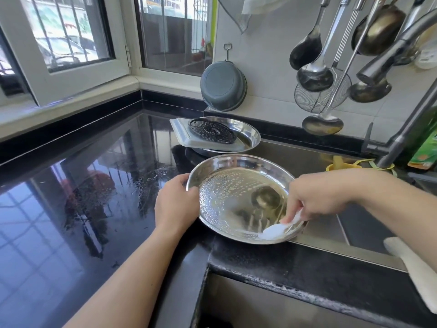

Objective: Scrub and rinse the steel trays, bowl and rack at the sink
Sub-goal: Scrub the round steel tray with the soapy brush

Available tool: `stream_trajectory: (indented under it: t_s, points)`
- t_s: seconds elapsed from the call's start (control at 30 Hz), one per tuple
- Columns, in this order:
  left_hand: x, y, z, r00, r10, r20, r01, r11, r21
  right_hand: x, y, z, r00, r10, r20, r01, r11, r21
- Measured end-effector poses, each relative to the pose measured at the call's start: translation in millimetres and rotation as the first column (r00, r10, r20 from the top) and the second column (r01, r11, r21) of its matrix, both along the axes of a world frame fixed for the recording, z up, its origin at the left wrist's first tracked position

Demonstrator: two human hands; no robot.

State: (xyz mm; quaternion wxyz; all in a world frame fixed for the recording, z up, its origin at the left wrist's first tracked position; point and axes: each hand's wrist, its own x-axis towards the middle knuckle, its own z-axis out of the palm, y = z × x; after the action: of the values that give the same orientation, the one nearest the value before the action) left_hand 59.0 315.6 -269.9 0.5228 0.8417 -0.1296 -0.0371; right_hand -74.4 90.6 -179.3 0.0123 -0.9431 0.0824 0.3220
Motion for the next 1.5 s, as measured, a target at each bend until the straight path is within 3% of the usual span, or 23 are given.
stream_trajectory:
  t_s: [0.13,0.27,0.4,0.5,0.63,0.8,1.1,1.37,1.5]
  points:
    - [-1.0,-0.2,1.2,1.0,-0.008,-0.007,0.008,1.0,-0.009,16.9,-3.2,-13.4,0.996,-0.034,0.087,0.029,0.998,0.059]
    - [-2.3,0.4,2.6,0.999,-0.033,-0.003,0.033,0.999,-0.011,47.6,19.8,-48.1,0.967,-0.086,0.24,0.017,0.962,0.272]
    - [-2.6,2.3,3.2,0.999,-0.047,0.004,0.047,0.999,-0.013,77.3,5.5,-62.5,0.875,-0.081,0.478,0.043,0.995,0.091]
    - [-1.0,2.3,1.9,0.998,-0.055,0.01,0.055,0.998,-0.01,74.5,-3.5,-54.8,0.901,-0.029,0.432,0.0,0.998,0.068]
    - [1.2,1.0,1.2,1.0,-0.024,0.01,0.024,1.0,-0.005,44.8,2.5,-44.7,0.967,0.111,0.23,-0.128,0.99,0.063]
    - [1.4,0.9,-0.7,1.0,-0.016,0.019,0.016,1.0,-0.003,17.7,-8.3,-33.1,0.996,0.048,0.077,-0.057,0.991,0.117]
    - [1.2,0.3,-0.1,0.999,-0.026,0.025,0.027,1.0,-0.015,57.6,-18.0,-43.2,0.902,-0.148,0.407,0.14,0.989,0.05]
    - [1.3,0.0,-2.4,1.0,-0.019,-0.003,0.019,0.999,-0.032,19.1,1.1,-28.4,0.991,0.022,0.131,-0.028,0.999,0.042]
    - [0.1,-0.2,-1.0,0.999,-0.032,-0.034,0.03,0.998,-0.057,20.7,-5.8,-23.6,0.974,-0.065,0.219,0.067,0.998,0.002]
